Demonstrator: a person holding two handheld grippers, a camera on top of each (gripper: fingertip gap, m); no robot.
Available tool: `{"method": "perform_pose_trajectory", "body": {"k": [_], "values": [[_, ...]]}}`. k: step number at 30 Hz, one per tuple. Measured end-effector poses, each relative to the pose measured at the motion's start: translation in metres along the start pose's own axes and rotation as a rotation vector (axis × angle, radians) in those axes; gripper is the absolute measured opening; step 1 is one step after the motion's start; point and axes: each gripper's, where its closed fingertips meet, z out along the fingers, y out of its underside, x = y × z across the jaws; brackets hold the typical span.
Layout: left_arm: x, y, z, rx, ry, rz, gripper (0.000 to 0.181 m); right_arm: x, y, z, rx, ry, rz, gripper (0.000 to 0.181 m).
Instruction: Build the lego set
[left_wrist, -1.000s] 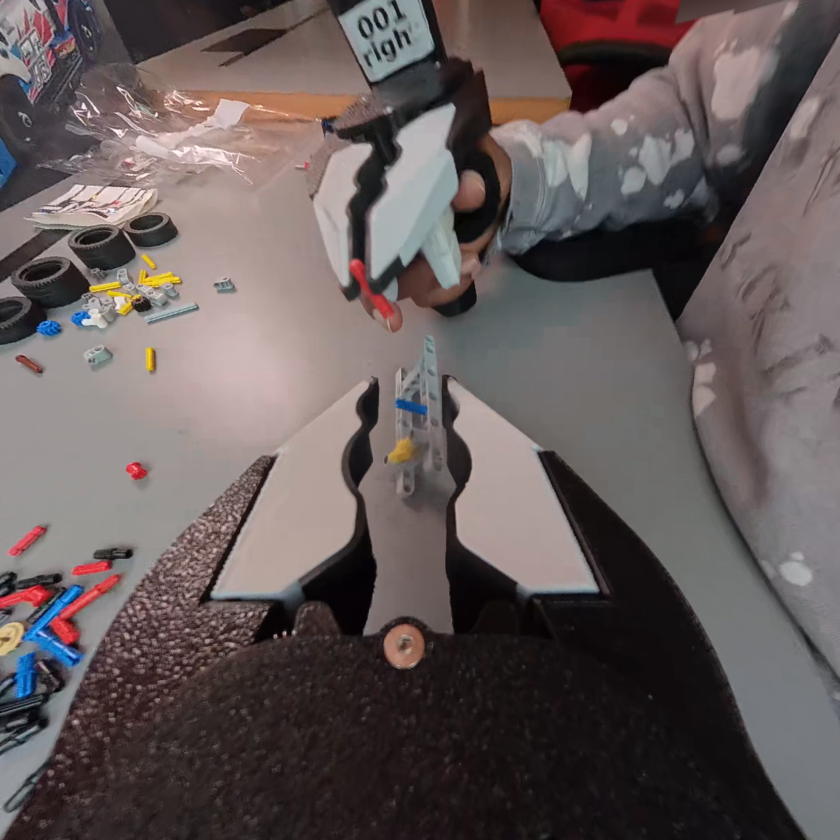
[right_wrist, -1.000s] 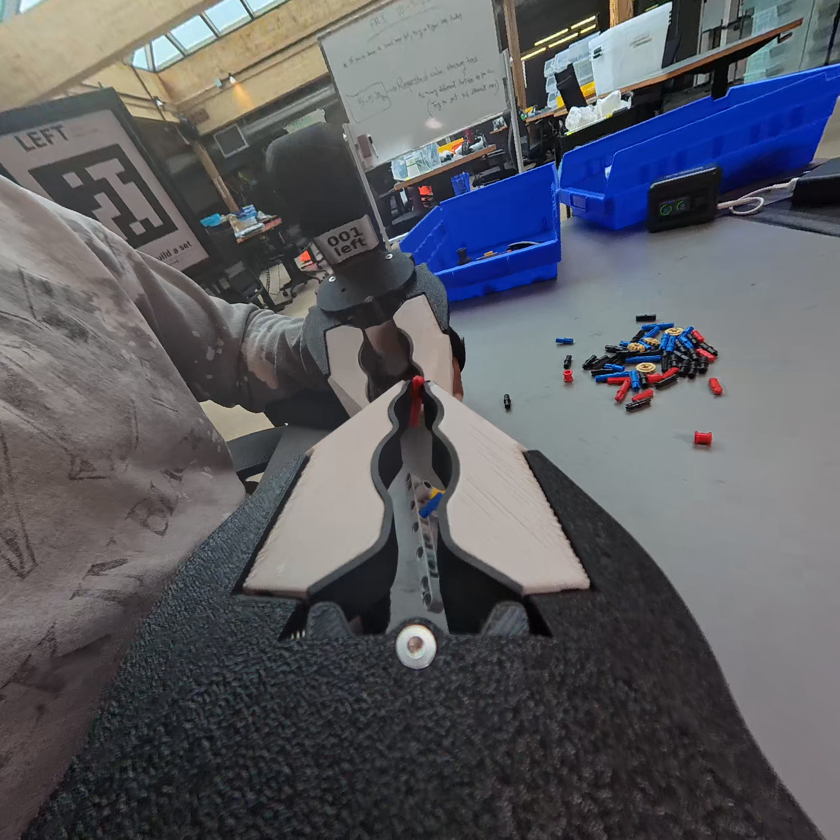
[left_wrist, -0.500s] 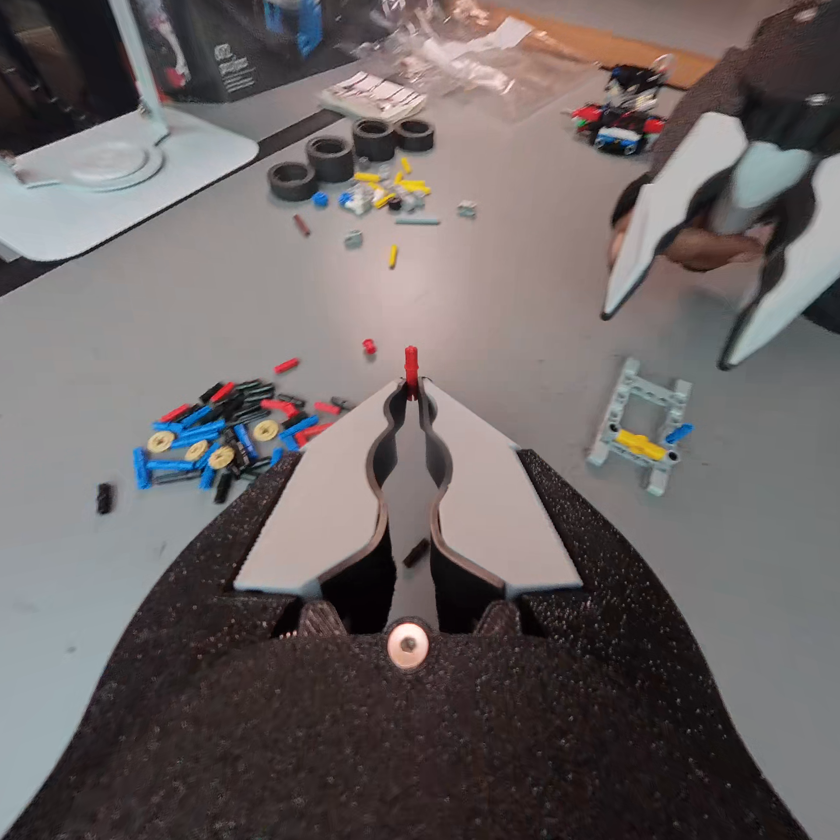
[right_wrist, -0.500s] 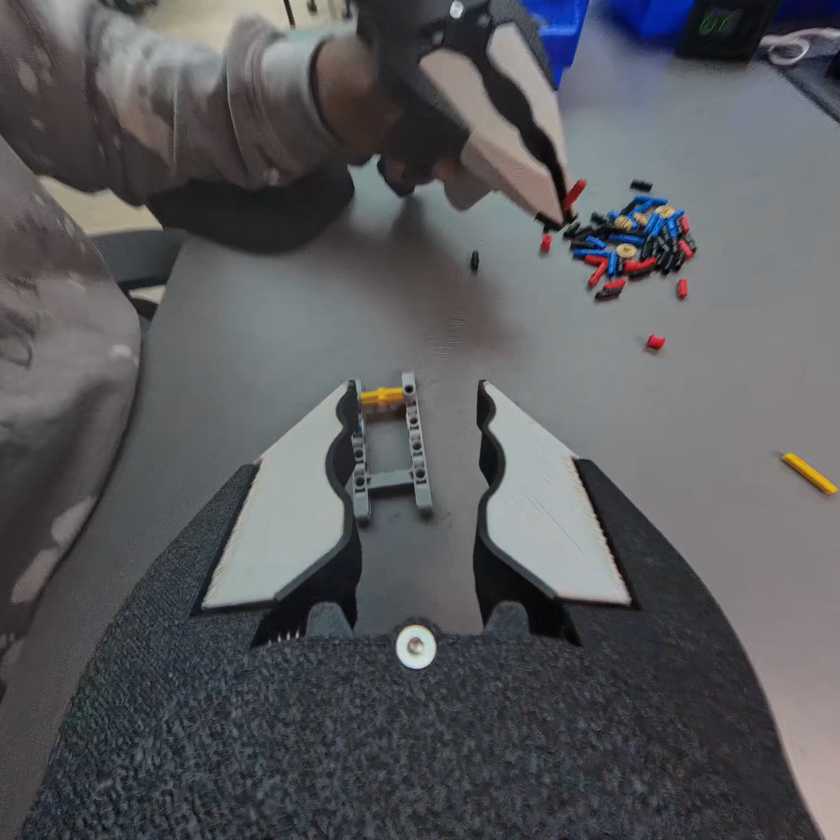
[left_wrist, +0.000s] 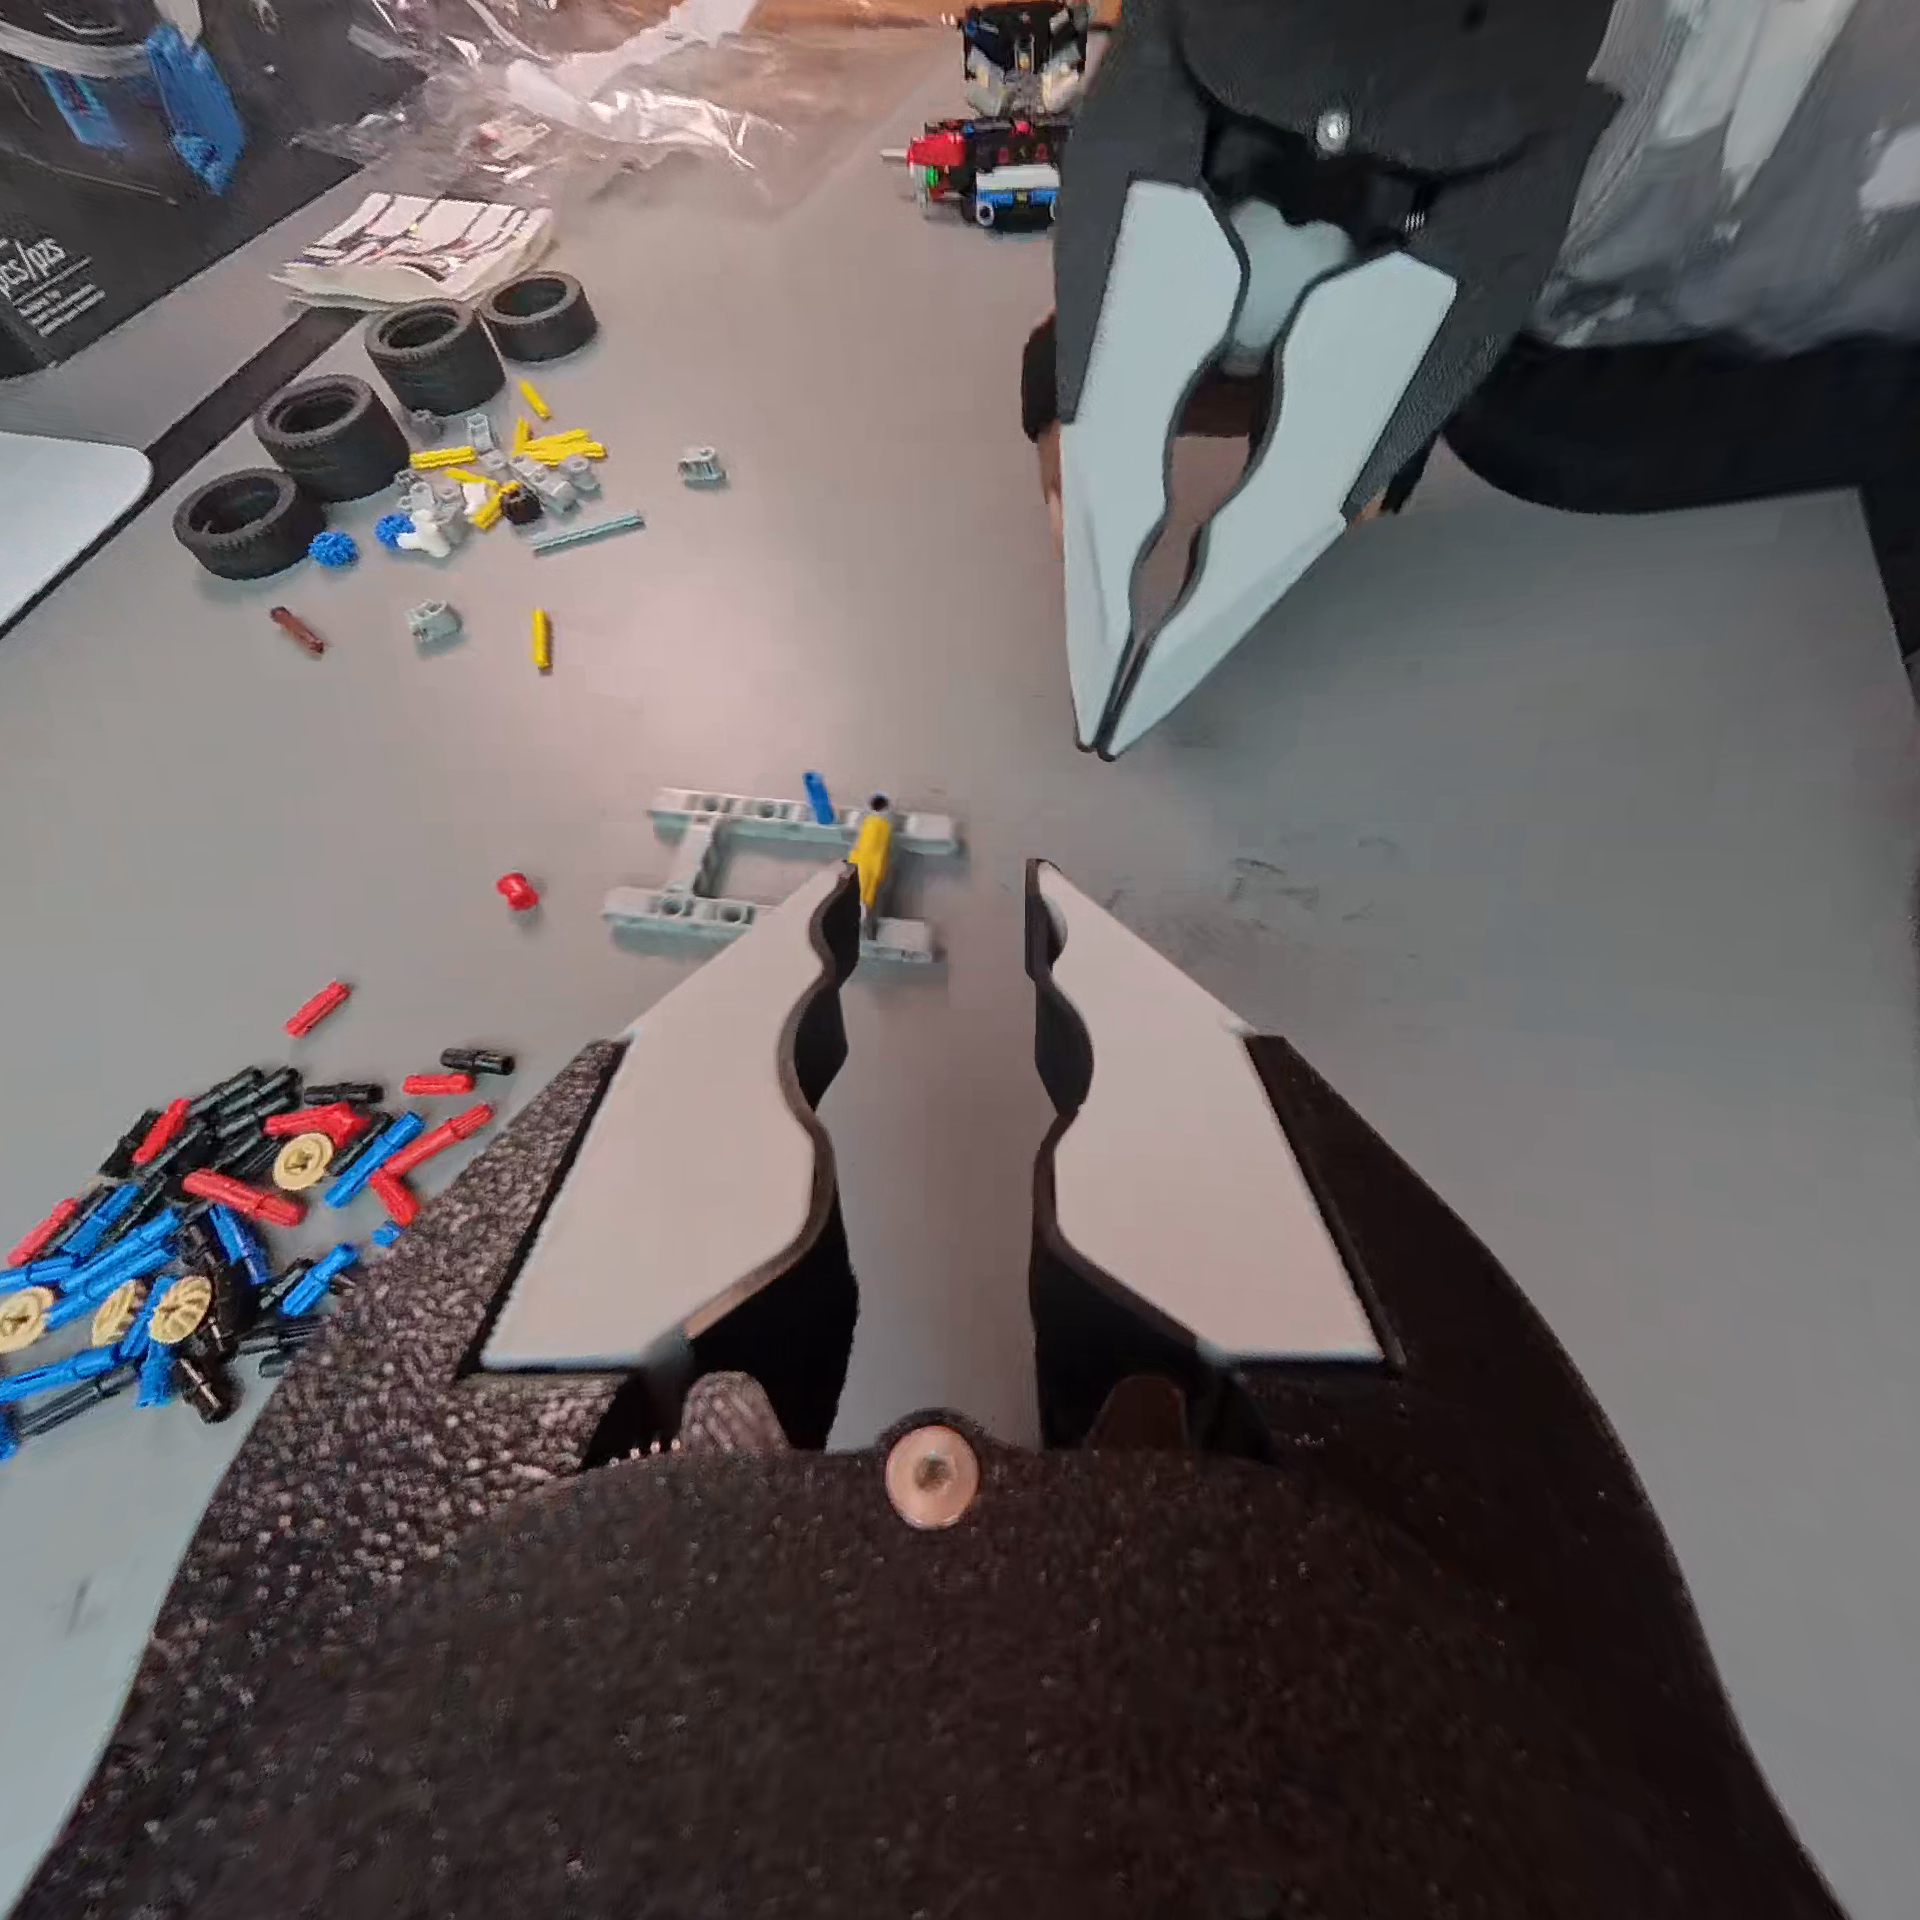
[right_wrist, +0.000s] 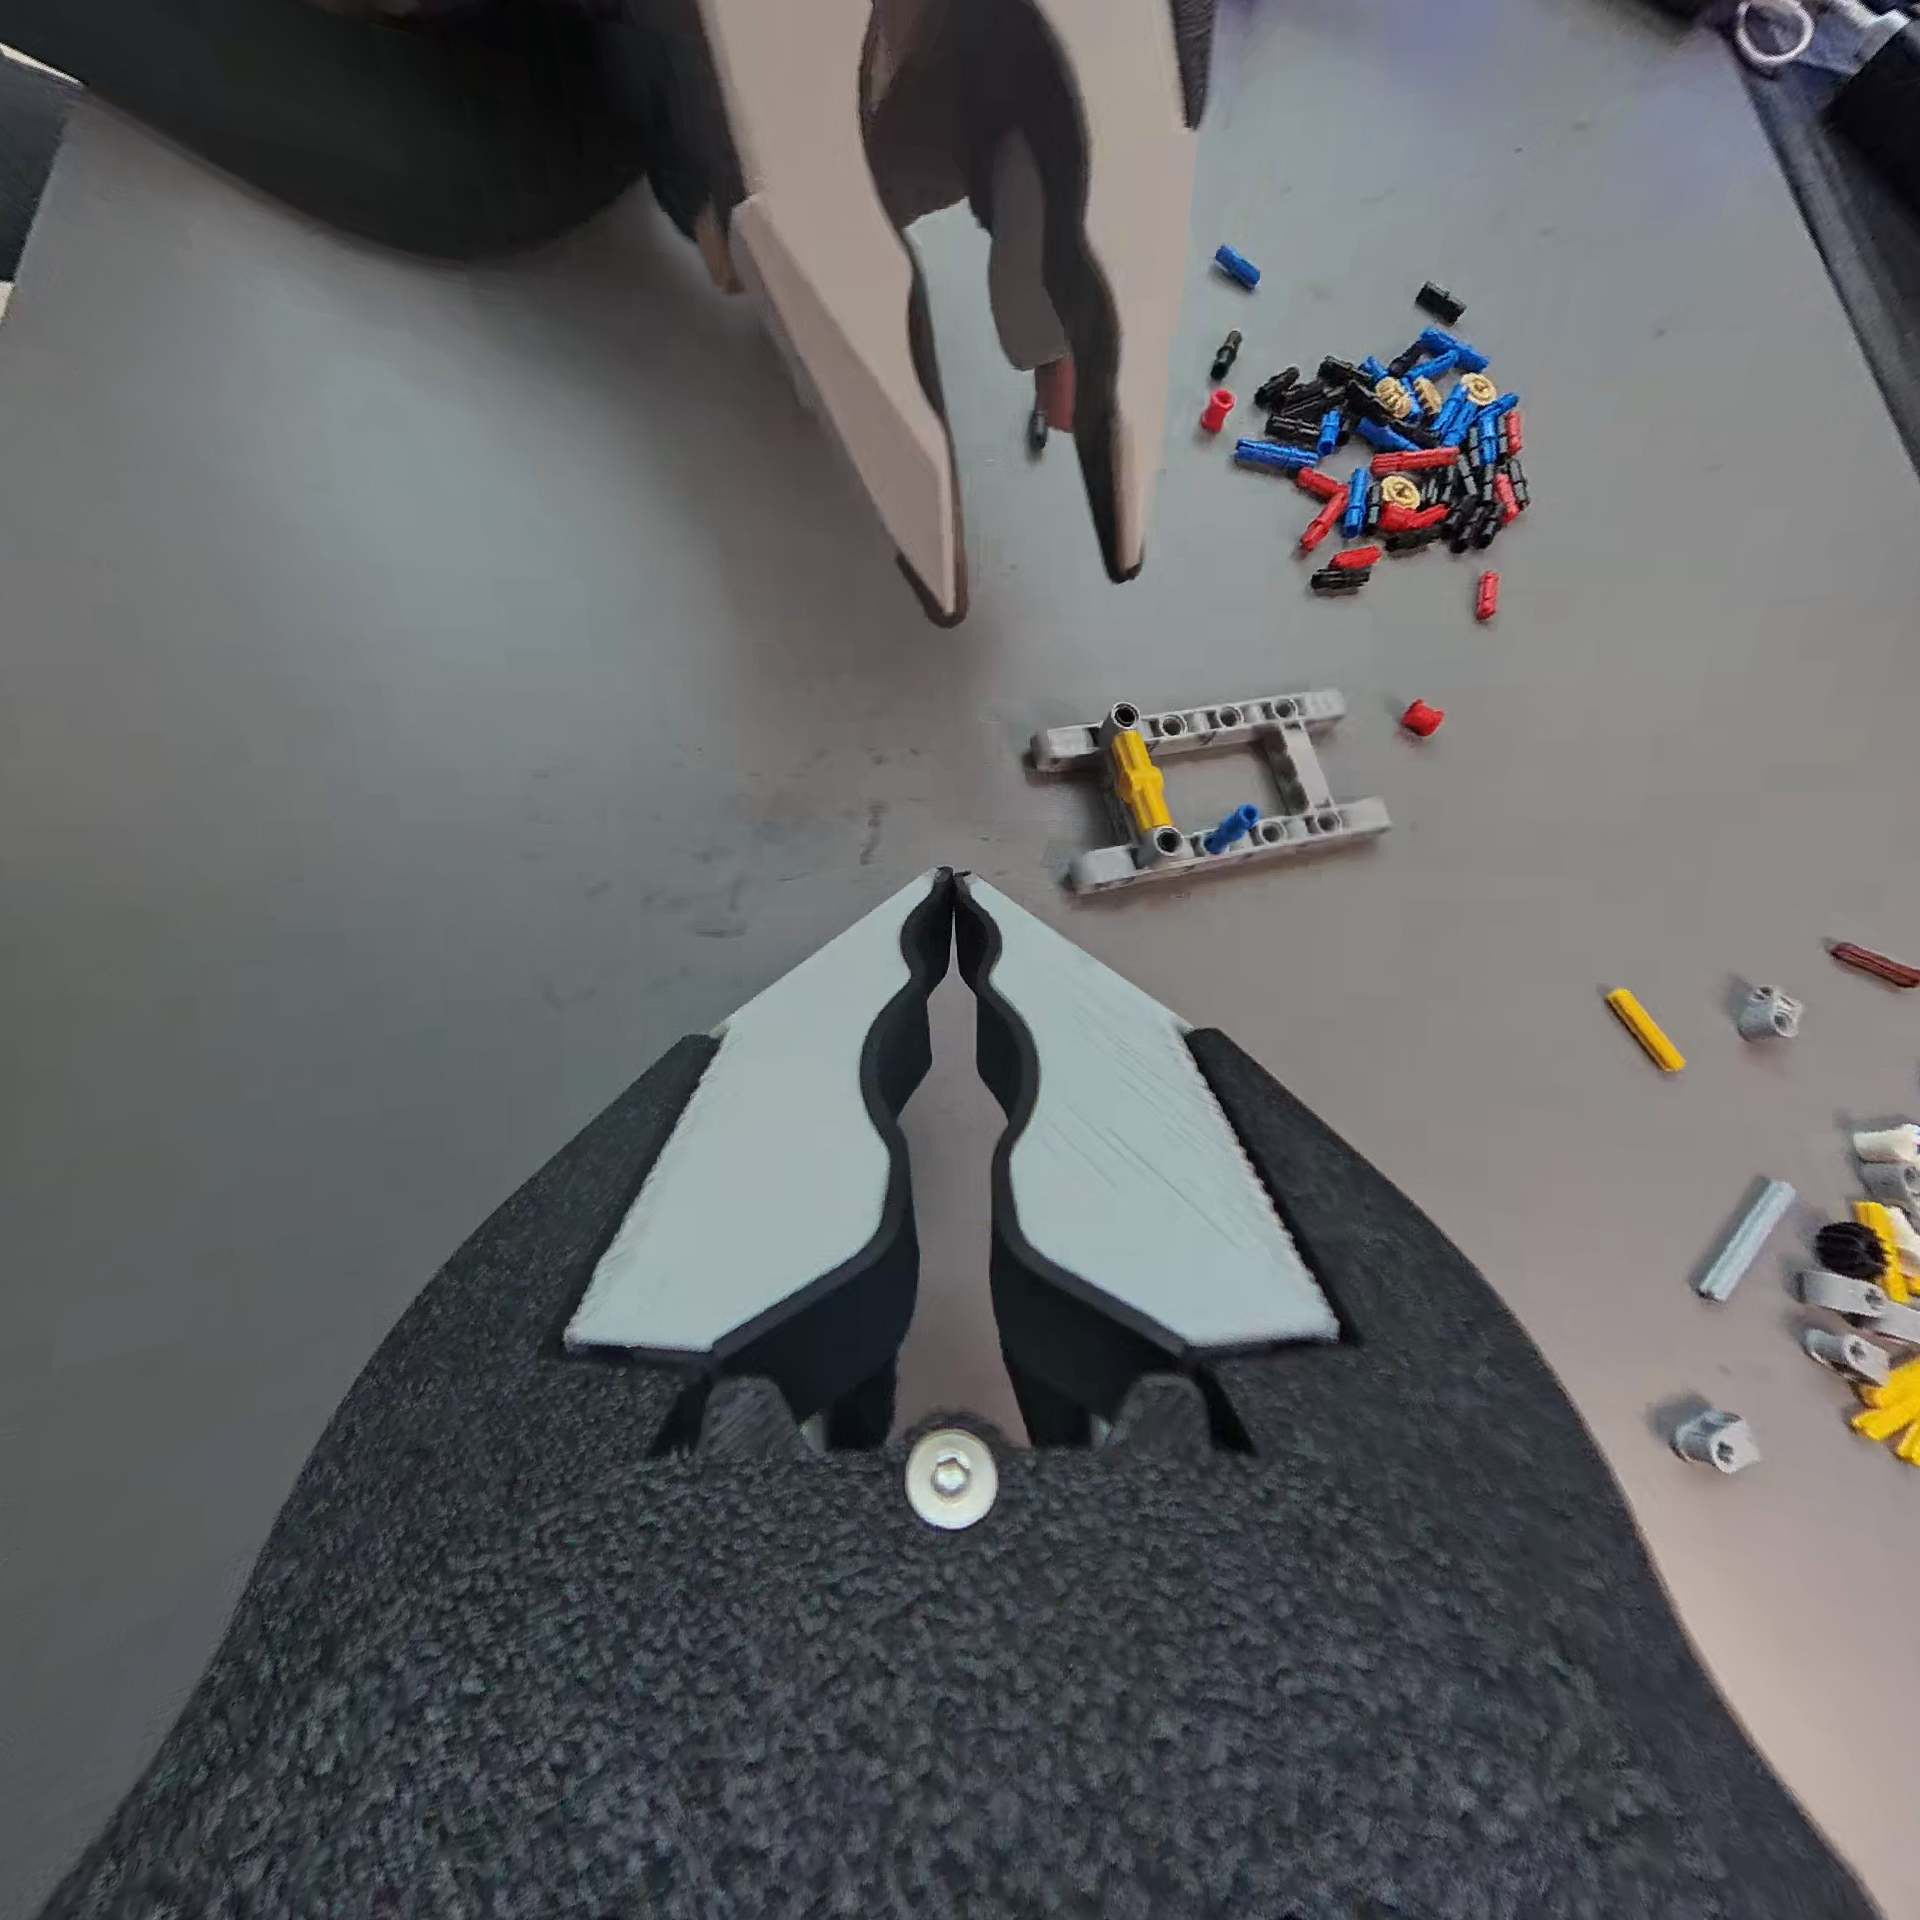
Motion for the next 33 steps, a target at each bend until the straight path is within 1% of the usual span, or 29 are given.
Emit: {"method": "perform_pose_trajectory", "body": {"k": [2,3,5,6,8,12,14,15,16,17,18,20,22,24,26,27,28,30,31,33], "values": [[0.004,0.011,0.009,-0.074,-0.015,0.041,0.03,0.01,0.003,0.002,0.002,0.059,-0.011,0.004],[0.002,0.016,0.013,-0.101,-0.031,0.048,0.03,0.016,0.003,0.003,0.013,0.088,-0.004,0.012],[-0.008,0.024,0.017,-0.147,-0.092,0.05,0.03,0.028,0.004,0.004,0.032,0.125,0.044,0.018],[-0.012,0.025,0.018,-0.156,-0.112,0.04,0.03,0.034,0.007,0.005,0.033,0.132,0.079,0.023],[-0.022,0.023,0.022,-0.151,-0.134,-0.018,0.031,0.044,0.013,0.006,0.019,0.149,0.136,0.026],[-0.039,0.015,0.036,-0.15,-0.134,-0.137,0.035,0.055,0.017,0.006,0.026,0.166,0.204,0.026],[-0.039,0.022,0.046,-0.211,-0.097,-0.168,0.037,0.056,0.017,0.006,0.033,0.175,0.211,0.025],[-0.035,0.025,0.05,-0.233,-0.073,-0.171,0.034,0.057,0.017,0.005,0.034,0.18,0.212,0.025],[-0.035,0.026,0.052,-0.245,-0.074,-0.156,0.026,0.057,0.017,0.004,0.037,0.185,0.218,0.025],[-0.037,0.025,0.052,-0.246,-0.093,-0.12,0.024,0.058,0.017,0.003,0.045,0.189,0.235,0.025],[-0.038,0.022,0.05,-0.23,-0.111,-0.085,0.008,0.058,0.016,0.001,0.062,0.179,0.262,0.026],[-0.031,0.003,0.045,-0.125,-0.095,-0.022,0.007,0.057,0.008,-0.004,0.136,0.13,0.344,0.028],[-0.029,-0.018,0.035,-0.031,-0.146,0.069,0.007,0.057,-0.005,-0.013,0.246,0.056,0.455,0.03],[-0.021,-0.041,0.025,0.075,-0.167,0.171,0.007,0.054,-0.023,-0.025,0.378,-0.059,0.558,0.035],[-0.012,-0.057,0.017,0.154,-0.192,0.243,0.007,0.049,-0.041,-0.038,0.503,-0.182,0.646,0.038],[-0.008,-0.063,0.013,0.194,-0.208,0.284,0.007,0.046,-0.047,-0.042,0.542,-0.229,0.67,0.037],[-0.003,-0.07,0.01,0.234,-0.212,0.323,0.007,0.042,-0.053,-0.045,0.57,-0.27,0.676,0.035],[0.0,-0.076,0.005,0.276,-0.238,0.359,0.007,0.031,-0.064,-0.051,0.611,-0.326,0.648,0.022],[0.0,-0.078,0.004,0.291,-0.25,0.367,0.008,0.028,-0.068,-0.051,0.617,-0.312,0.621,0.018],[0.0,-0.08,0.0,0.319,-0.25,0.369,0.007,0.029,-0.07,-0.05,0.593,-0.202,0.5,0.015]]}}
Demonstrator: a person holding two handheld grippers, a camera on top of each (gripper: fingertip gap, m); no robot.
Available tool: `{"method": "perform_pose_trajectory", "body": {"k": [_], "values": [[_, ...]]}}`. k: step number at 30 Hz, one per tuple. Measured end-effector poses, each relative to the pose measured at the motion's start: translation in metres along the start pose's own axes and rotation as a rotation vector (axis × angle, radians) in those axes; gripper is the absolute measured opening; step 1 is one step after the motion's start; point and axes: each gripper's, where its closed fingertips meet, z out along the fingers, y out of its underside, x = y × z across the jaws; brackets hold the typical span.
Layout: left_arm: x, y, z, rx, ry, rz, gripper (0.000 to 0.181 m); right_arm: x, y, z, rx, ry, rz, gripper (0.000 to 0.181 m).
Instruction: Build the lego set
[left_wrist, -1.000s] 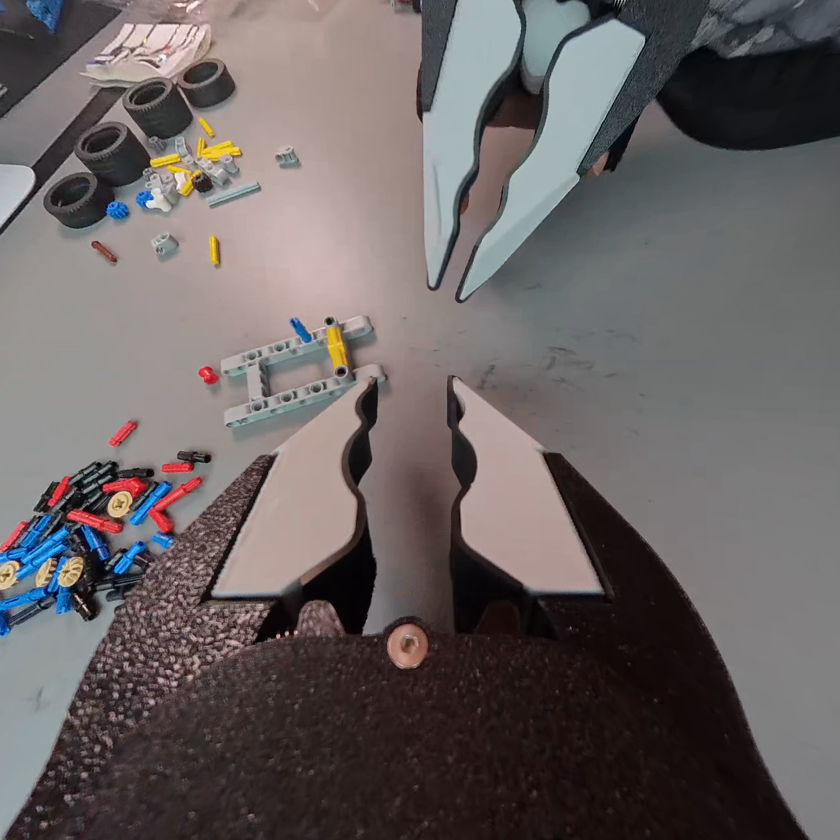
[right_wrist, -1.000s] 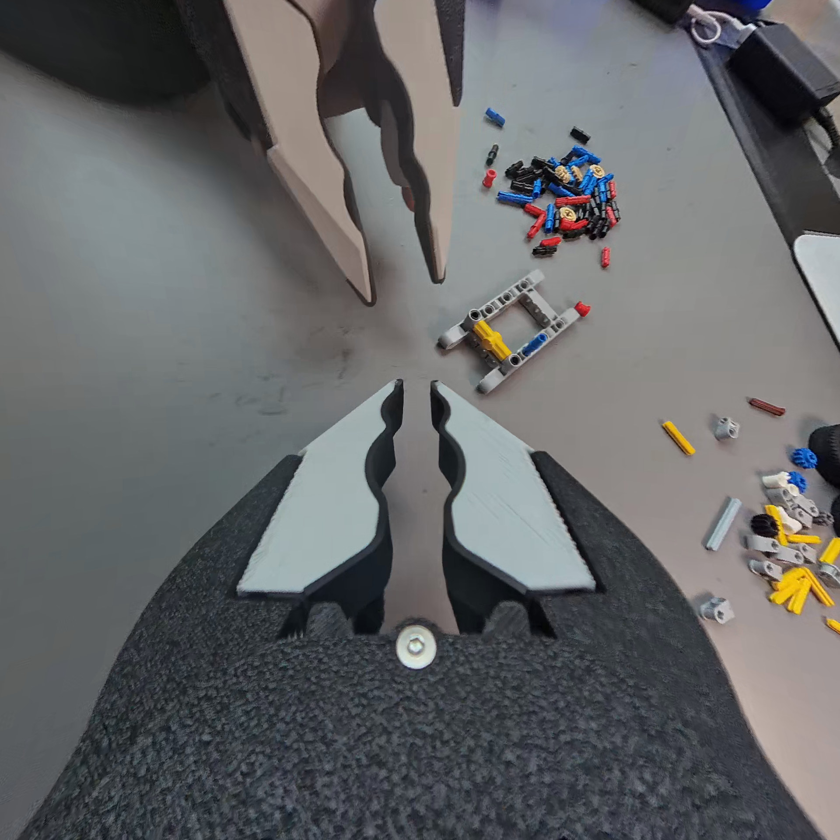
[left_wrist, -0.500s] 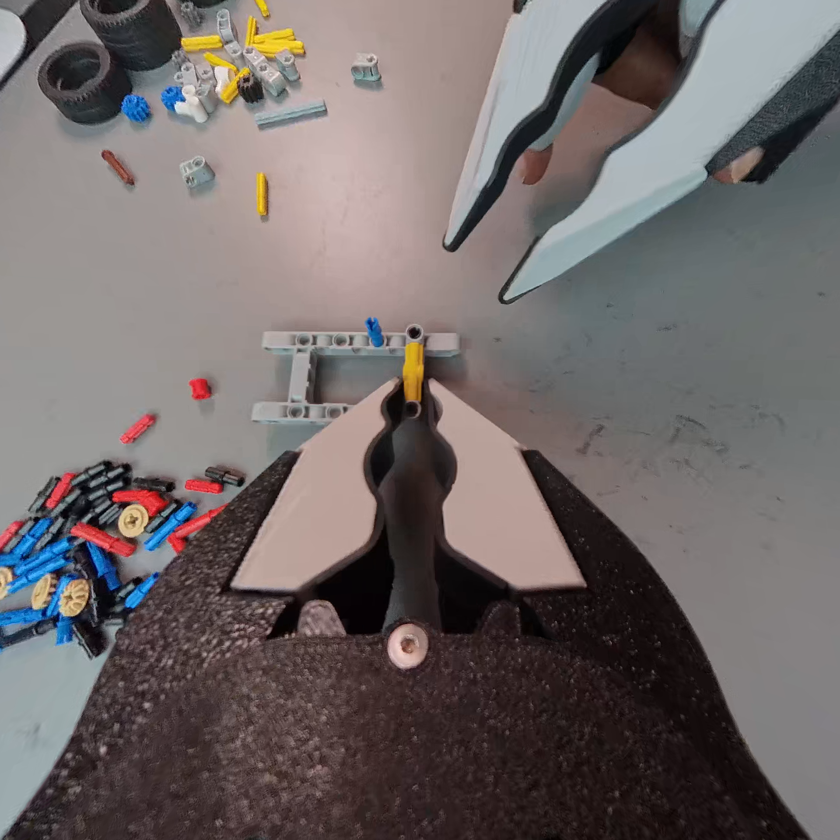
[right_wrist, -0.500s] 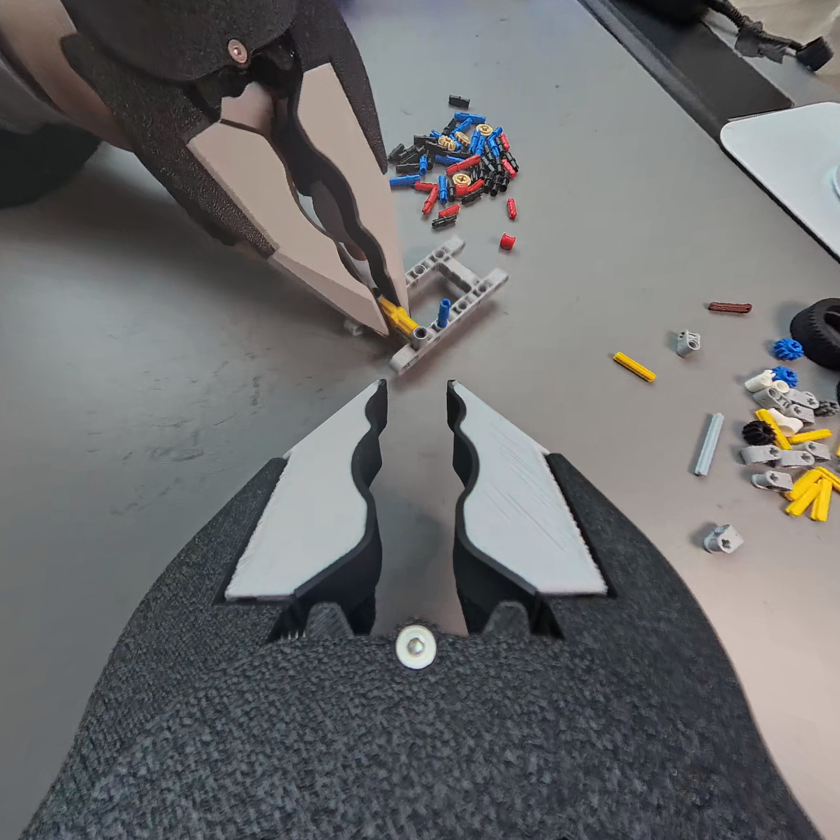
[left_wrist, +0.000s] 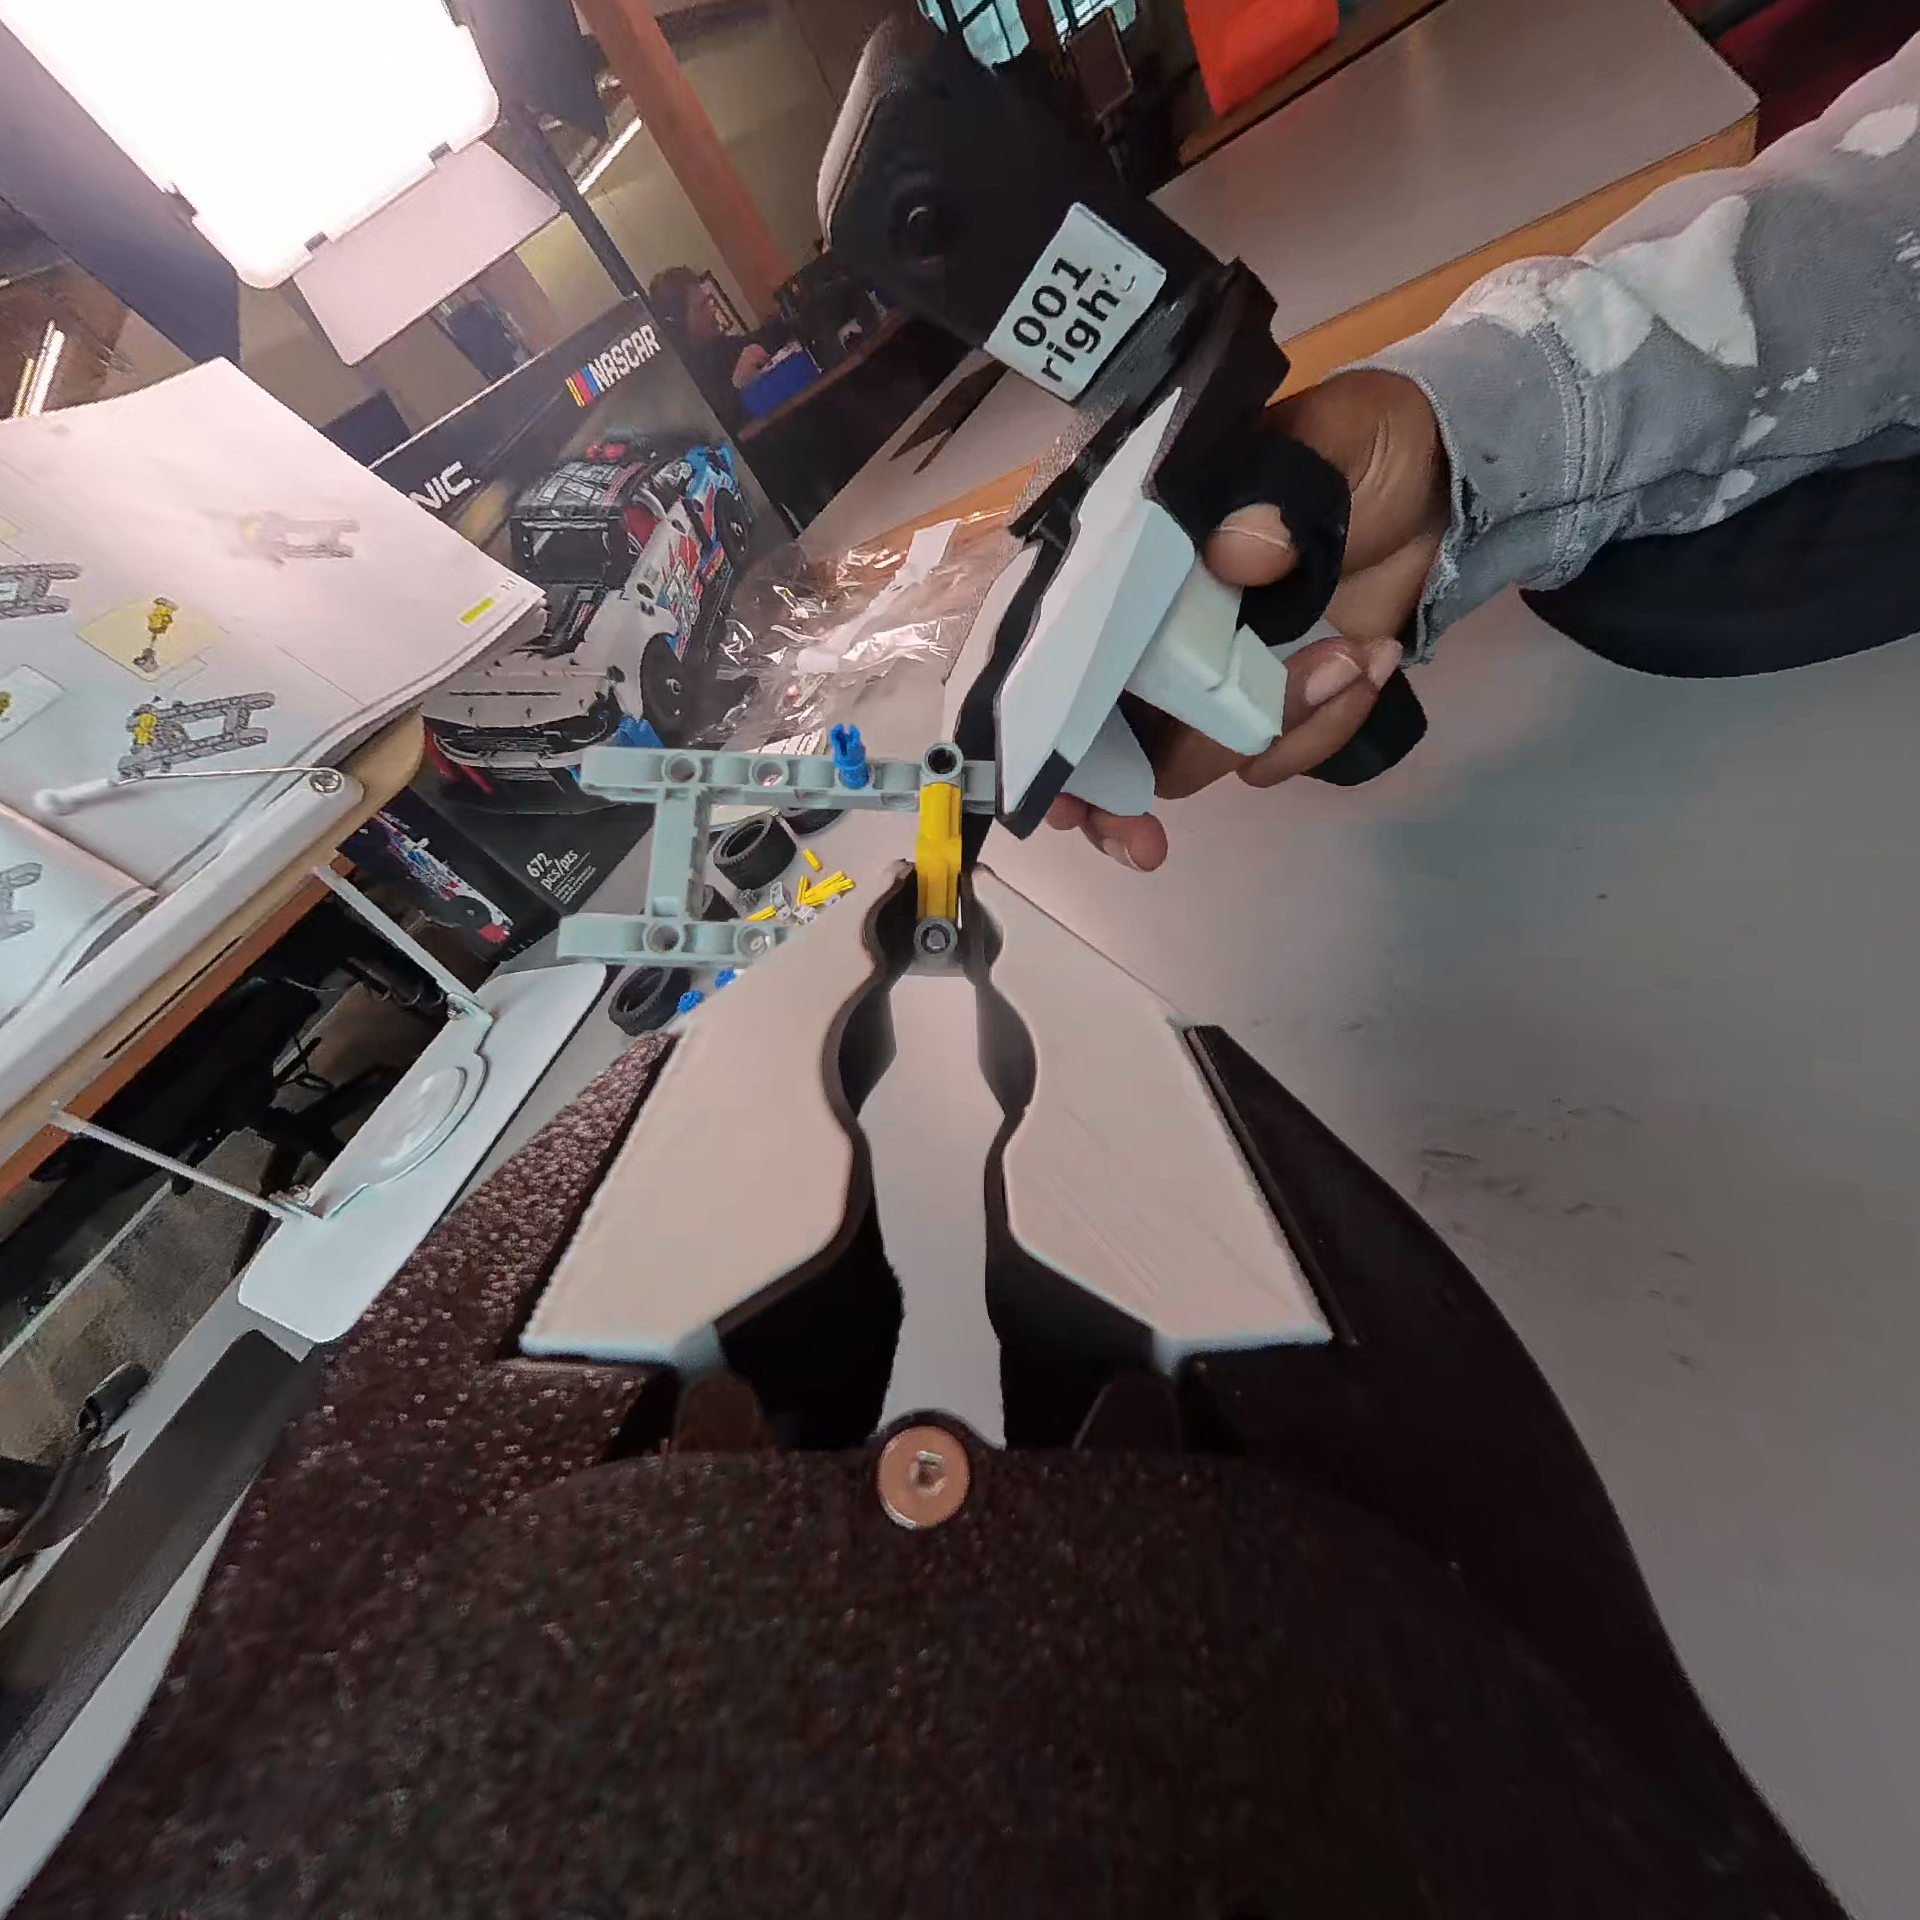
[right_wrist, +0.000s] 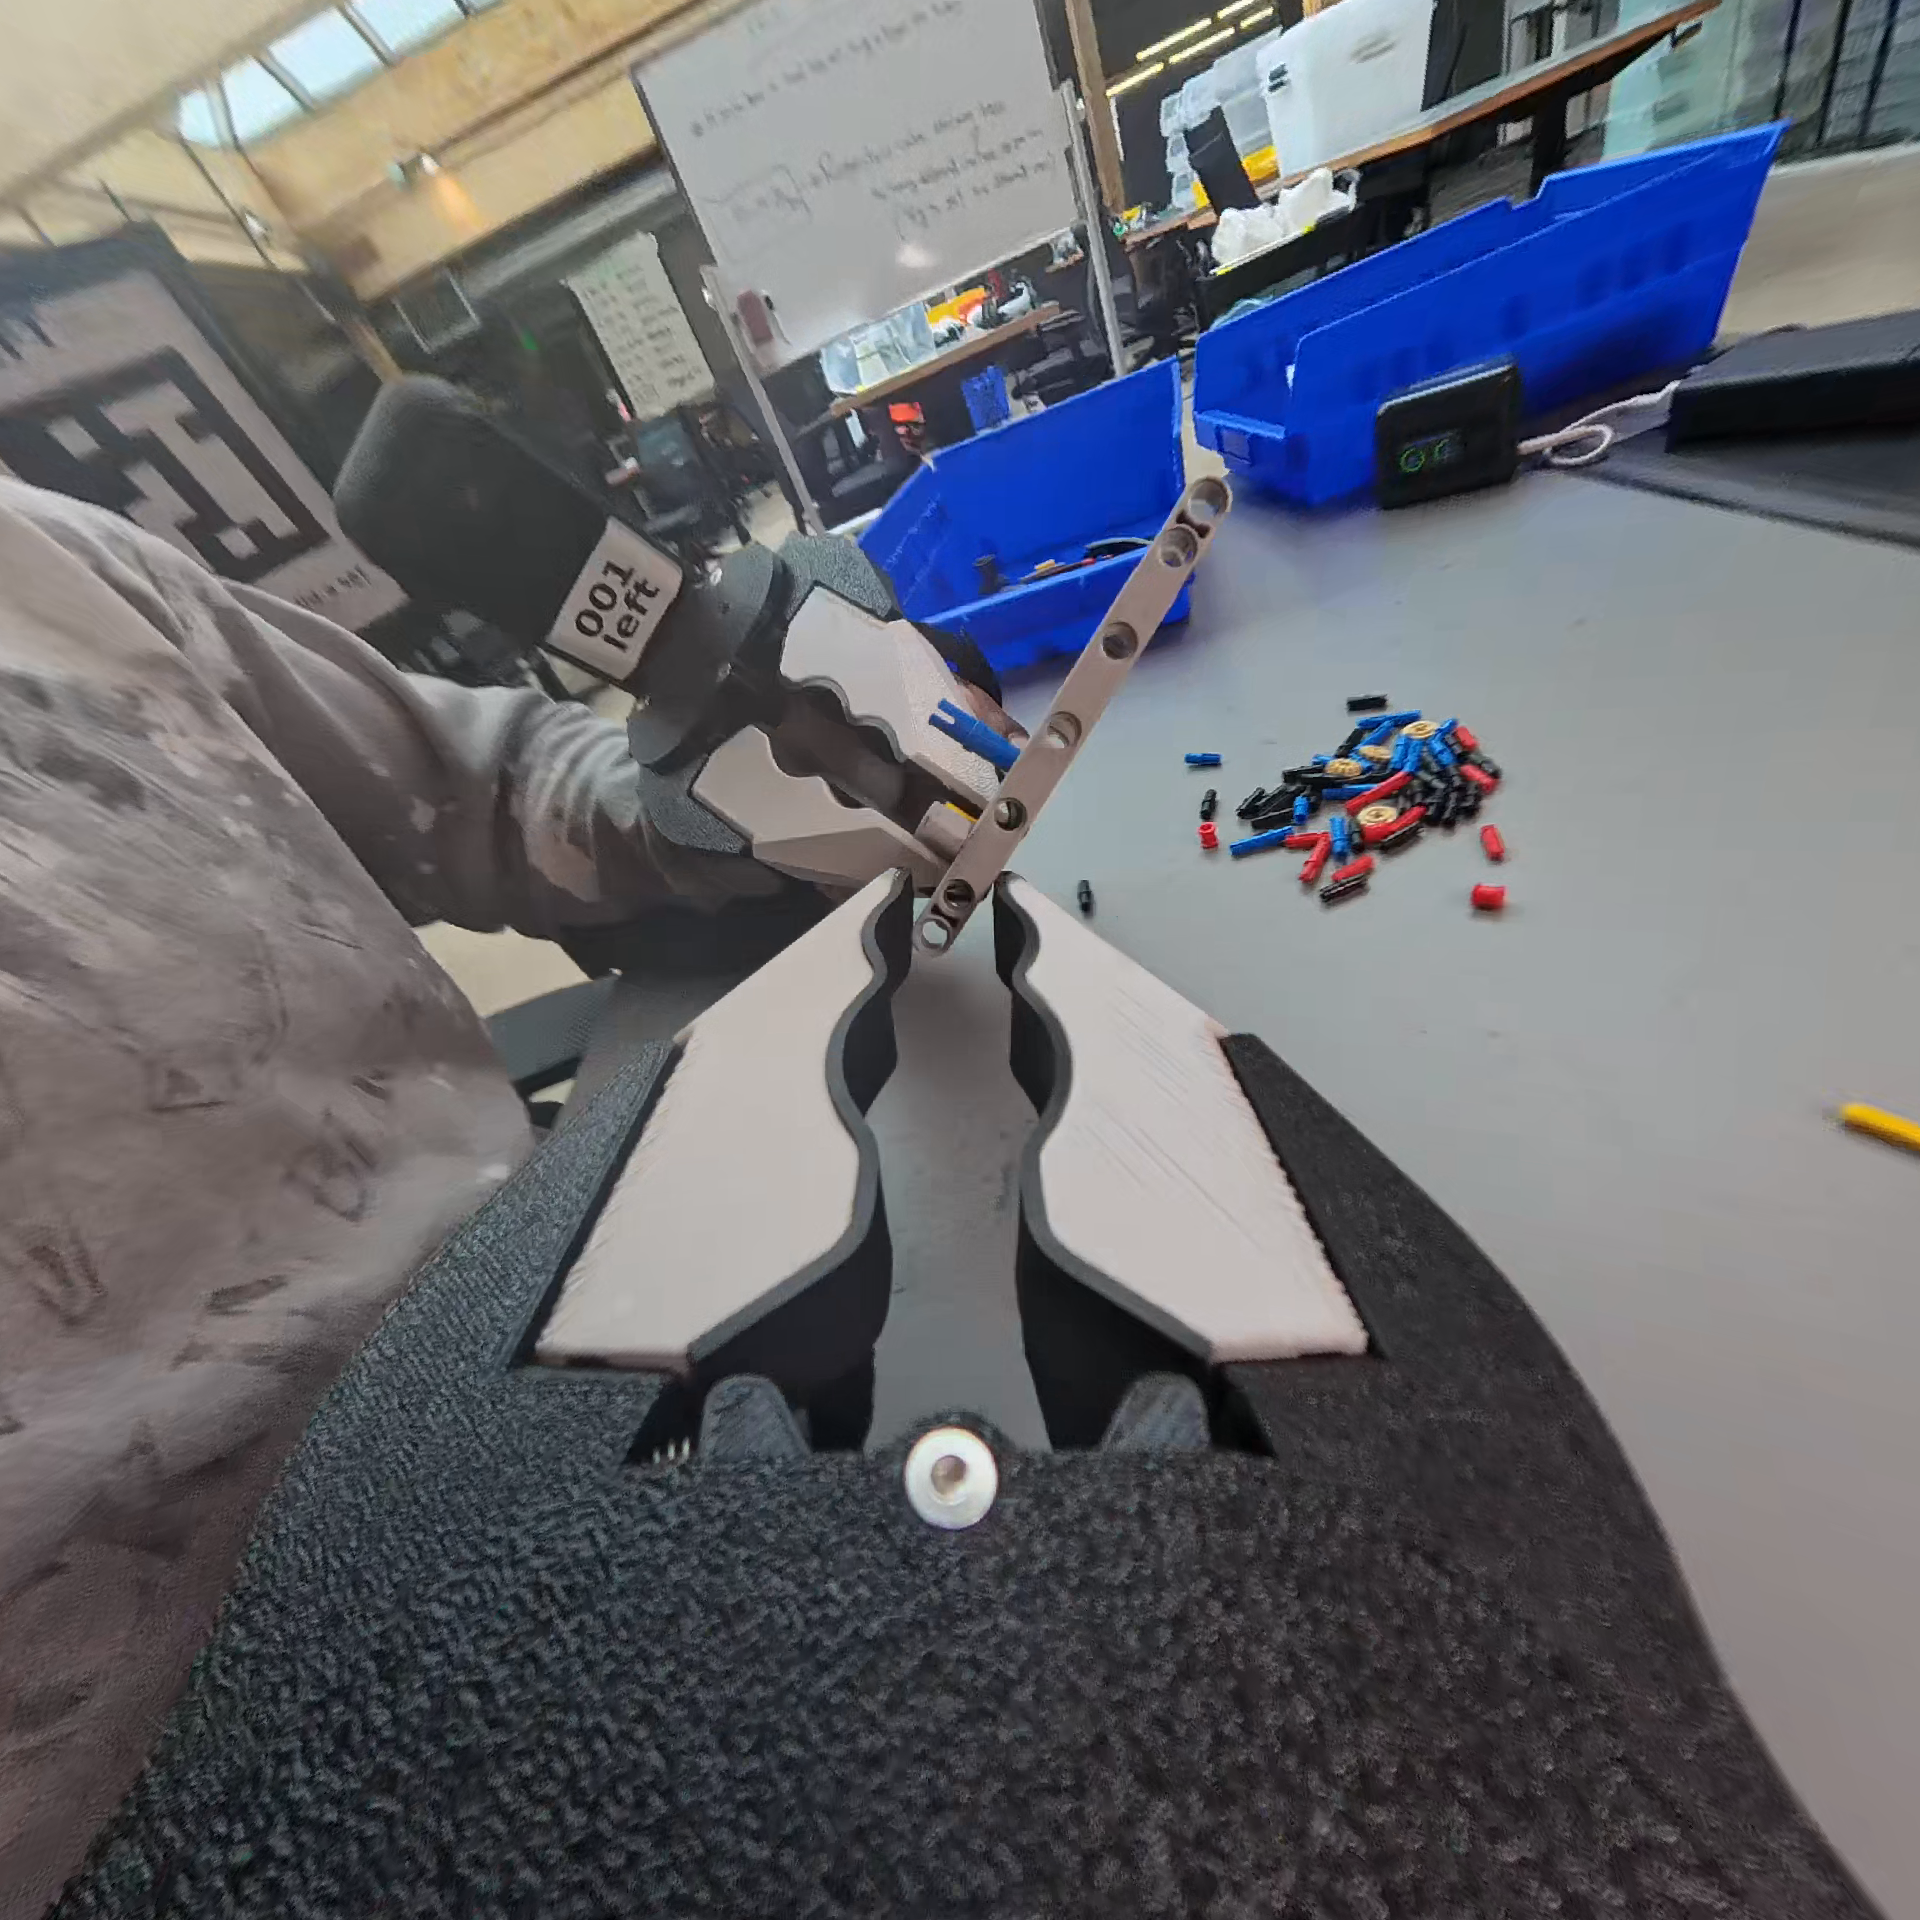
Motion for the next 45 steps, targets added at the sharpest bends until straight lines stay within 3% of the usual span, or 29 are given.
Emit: {"method": "perform_pose_trajectory", "body": {"k": [8,15,21,24,27,39,45], "values": [[-0.004,0.0,-0.01,0.049,0.087,-0.242,0.015,0.015,-0.001,0.0,-0.101,0.309,-0.403,0.007],[-0.01,-0.008,-0.015,0.111,0.183,-0.592,0.019,0.027,-0.009,-0.005,-0.151,0.553,-0.733,0.007],[-0.012,-0.01,-0.016,0.136,0.221,-0.724,0.01,0.018,-0.018,-0.002,-0.192,0.71,-1.154,0.007],[-0.009,-0.014,-0.02,0.161,0.238,-0.686,0.005,0.01,-0.02,0.001,-0.178,0.754,-1.339,0.007],[-0.005,-0.019,-0.023,0.177,0.221,-0.568,0.005,0.003,-0.022,0.001,-0.128,0.731,-1.379,0.007],[0.002,-0.023,-0.034,0.147,0.128,-0.157,0.005,-0.017,-0.023,-0.002,-0.009,0.539,-1.246,0.02],[0.005,-0.016,-0.033,0.093,0.104,-0.049,0.004,-0.025,-0.015,0.003,-0.014,0.442,-1.176,0.02]]}}
